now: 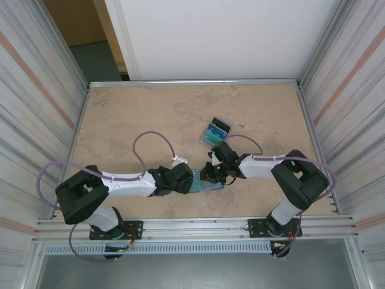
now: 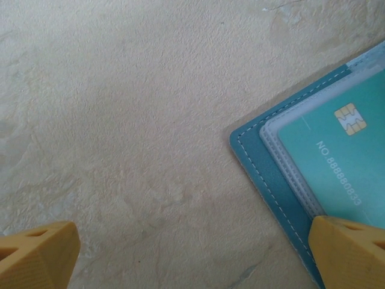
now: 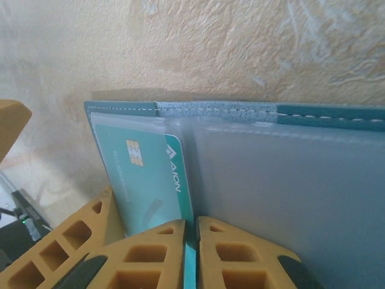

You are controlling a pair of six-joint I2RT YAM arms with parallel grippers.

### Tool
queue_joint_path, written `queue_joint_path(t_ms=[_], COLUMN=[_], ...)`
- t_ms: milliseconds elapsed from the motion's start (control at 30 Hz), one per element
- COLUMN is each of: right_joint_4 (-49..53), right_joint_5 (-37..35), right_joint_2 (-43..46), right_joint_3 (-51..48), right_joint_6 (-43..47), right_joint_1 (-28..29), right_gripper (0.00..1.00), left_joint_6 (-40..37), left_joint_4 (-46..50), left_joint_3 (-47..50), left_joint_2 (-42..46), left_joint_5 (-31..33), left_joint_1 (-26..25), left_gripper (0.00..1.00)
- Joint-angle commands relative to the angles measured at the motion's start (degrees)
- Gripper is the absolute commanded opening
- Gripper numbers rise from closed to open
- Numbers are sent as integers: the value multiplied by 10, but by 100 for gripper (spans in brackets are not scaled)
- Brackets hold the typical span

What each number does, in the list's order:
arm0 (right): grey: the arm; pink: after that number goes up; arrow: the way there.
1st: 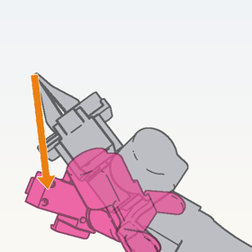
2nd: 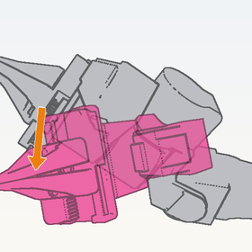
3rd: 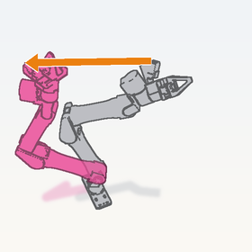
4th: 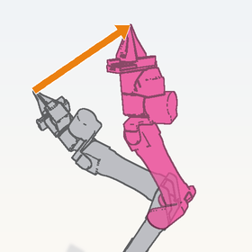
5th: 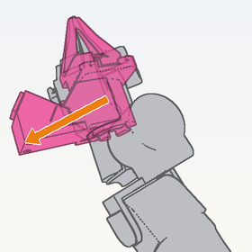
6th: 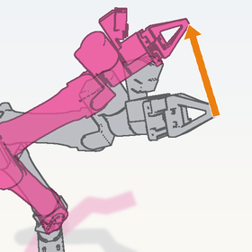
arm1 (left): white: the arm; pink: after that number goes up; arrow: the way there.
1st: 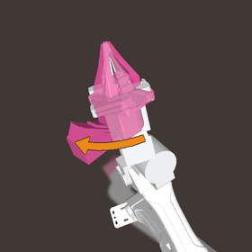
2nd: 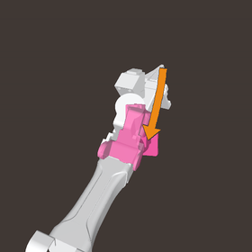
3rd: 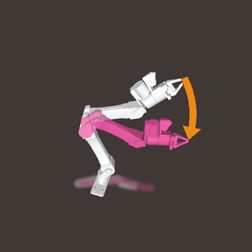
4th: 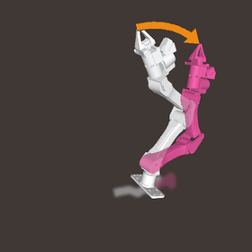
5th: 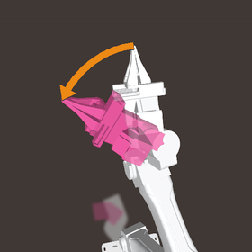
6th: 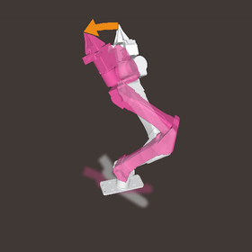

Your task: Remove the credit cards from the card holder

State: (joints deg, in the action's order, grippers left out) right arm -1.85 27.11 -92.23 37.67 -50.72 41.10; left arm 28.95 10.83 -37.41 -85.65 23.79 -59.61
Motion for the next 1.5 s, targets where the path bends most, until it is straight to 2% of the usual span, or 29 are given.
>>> queue_joint_path(t_ms=[0, 367, 633, 867, 1033, 1467], right_joint_4=[-57, -138, -139, -147, -119, 23], right_joint_5=[57, 112, 121, 127, 106, 2], right_joint_2=[-13, -21, -37, -38, -31, 11], right_joint_3=[-17, -36, -32, -33, -32, -1], right_joint_6=[-21, -30, -14, -12, -2, 47], right_joint_1=[1, -3, -2, 2, 2, 0], right_gripper=[10, 8, 15, 9, 0, 0], left_joint_6=[6, 2, -1, -1, 1, 8], left_joint_4=[14, 20, 19, 21, 27, 38], left_joint_3=[-12, -21, -27, -30, -28, -24], left_joint_2=[-14, -18, -22, -24, -20, -18], left_joint_5=[2, 2, 1, 1, 5, 16], left_joint_1=[1, 1, 1, -1, -1, -1], left_gripper=[99, 99, 99, 99, 99, 99])
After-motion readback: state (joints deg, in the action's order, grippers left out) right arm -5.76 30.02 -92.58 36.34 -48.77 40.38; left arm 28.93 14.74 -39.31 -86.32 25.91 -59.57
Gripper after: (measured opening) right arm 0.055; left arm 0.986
